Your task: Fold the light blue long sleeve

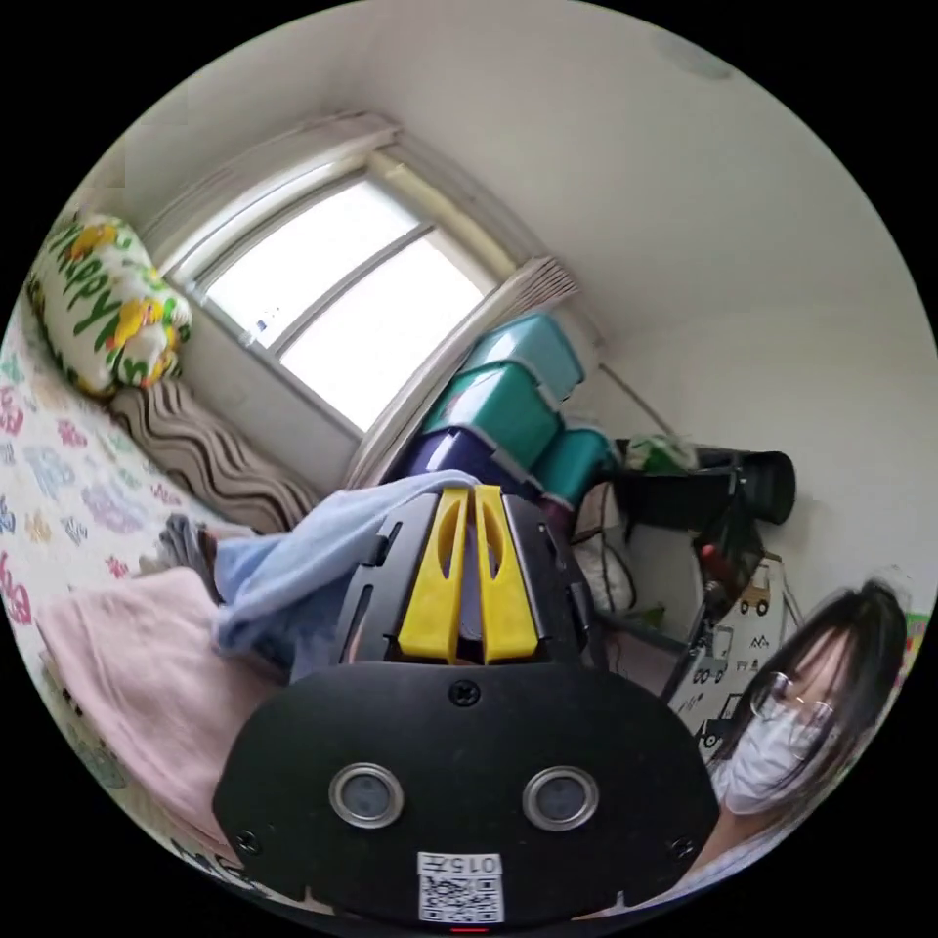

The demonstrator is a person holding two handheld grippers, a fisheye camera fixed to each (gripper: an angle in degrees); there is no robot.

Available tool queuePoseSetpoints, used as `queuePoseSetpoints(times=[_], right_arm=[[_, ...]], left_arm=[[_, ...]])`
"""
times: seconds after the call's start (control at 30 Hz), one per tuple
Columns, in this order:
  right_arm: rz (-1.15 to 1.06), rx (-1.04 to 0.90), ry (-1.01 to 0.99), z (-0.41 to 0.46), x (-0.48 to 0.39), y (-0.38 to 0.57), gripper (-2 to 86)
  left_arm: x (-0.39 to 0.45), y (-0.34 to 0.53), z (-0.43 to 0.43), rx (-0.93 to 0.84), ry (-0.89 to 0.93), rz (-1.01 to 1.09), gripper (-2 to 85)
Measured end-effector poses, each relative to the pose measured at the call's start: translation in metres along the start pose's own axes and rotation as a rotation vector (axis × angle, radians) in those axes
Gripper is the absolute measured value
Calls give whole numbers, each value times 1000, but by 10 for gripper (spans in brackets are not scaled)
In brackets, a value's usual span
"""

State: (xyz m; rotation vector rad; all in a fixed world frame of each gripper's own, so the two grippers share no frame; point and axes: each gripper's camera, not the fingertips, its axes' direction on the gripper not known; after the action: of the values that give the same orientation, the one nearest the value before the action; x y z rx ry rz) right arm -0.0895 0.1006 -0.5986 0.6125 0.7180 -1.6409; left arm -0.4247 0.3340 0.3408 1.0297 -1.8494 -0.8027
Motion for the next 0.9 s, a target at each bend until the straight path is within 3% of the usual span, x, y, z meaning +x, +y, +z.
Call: queuePoseSetpoints(times=[0.13,0.27,0.43,0.6,0.67,0.77,0.9], right_arm=[[-82,74,-175,64,-84,-8,6],[-181,136,-269,135,-184,7,7],[-248,52,-399,223,-284,42,7],[-231,-146,-457,315,-353,91,7],[-261,-213,-400,357,-384,110,7],[-281,-264,-311,407,-412,121,8],[-323,-337,-202,470,-424,129,9]], left_arm=[[109,-12,-133,197,50,192,-8],[217,16,-244,321,-135,439,-8],[287,59,-374,484,-295,565,-8],[311,87,-474,661,-597,511,-7],[301,81,-511,662,-726,355,-7],[287,84,-544,701,-651,296,-4],[273,70,-553,594,-720,222,11]])
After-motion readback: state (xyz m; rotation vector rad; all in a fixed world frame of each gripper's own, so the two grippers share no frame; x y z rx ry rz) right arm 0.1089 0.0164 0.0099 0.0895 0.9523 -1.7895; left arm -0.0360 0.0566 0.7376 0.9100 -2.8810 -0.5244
